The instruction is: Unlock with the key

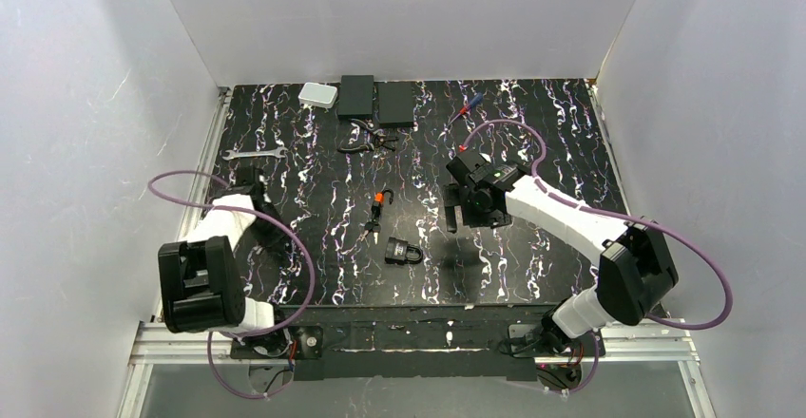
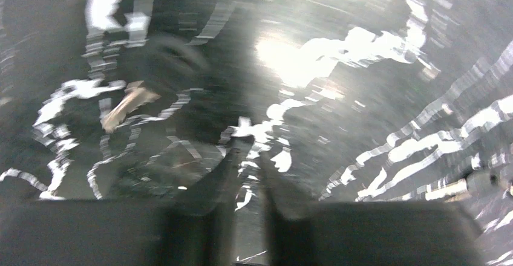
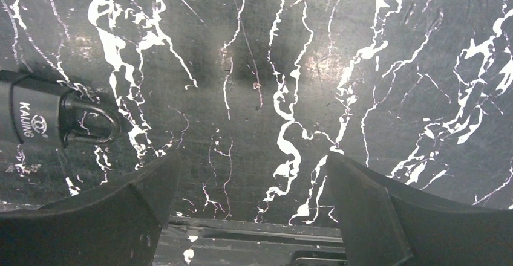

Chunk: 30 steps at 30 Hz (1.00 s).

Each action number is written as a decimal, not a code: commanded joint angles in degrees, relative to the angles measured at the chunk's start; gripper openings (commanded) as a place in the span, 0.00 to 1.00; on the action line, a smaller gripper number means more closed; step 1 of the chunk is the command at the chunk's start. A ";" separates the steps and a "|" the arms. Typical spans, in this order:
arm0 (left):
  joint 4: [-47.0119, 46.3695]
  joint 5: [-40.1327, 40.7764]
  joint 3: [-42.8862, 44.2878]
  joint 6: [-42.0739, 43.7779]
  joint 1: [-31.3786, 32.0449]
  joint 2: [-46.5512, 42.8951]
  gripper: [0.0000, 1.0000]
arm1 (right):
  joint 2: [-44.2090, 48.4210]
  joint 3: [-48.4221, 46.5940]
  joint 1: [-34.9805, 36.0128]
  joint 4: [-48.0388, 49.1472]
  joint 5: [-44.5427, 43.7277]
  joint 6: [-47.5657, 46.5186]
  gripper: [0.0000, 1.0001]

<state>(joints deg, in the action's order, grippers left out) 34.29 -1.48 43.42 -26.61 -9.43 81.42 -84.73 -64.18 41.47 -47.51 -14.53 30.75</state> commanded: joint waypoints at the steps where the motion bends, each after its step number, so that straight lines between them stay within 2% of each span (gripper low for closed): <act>1: -4.03 -5.39 -0.46 3.47 8.09 -4.46 0.10 | 2.32 -1.36 -0.16 2.92 2.53 -2.47 0.98; 4: -4.40 -5.96 0.04 5.64 14.44 -5.48 0.10 | 2.44 -1.14 -0.08 4.12 4.46 -2.93 0.98; 15: -4.61 -10.63 -4.75 2.06 28.49 -8.95 0.10 | 4.69 0.81 0.36 8.95 5.88 -3.22 0.97; 18: -3.36 -8.92 -5.27 0.95 34.01 -9.32 0.11 | 5.35 1.06 0.92 9.51 5.44 -2.75 0.97; 20: -1.23 -4.75 -4.79 -1.78 35.40 -10.74 0.17 | 5.74 0.97 1.42 9.52 4.80 -2.25 0.97; 25: 6.60 10.56 -0.38 -5.11 33.79 -14.47 0.68 | 5.80 -0.36 2.47 7.31 3.45 -0.79 0.98; 26: 7.37 11.02 0.31 -5.12 31.80 -14.42 0.73 | 5.85 -0.28 2.64 6.90 3.29 -0.43 0.98; 30: 8.10 8.13 0.92 -3.47 20.03 -12.69 0.76 | 6.86 1.01 3.14 6.19 2.69 0.98 0.98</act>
<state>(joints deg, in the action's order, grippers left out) 37.31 1.31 41.75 -29.52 21.73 68.40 -80.41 -63.62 43.88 -40.32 -9.85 29.50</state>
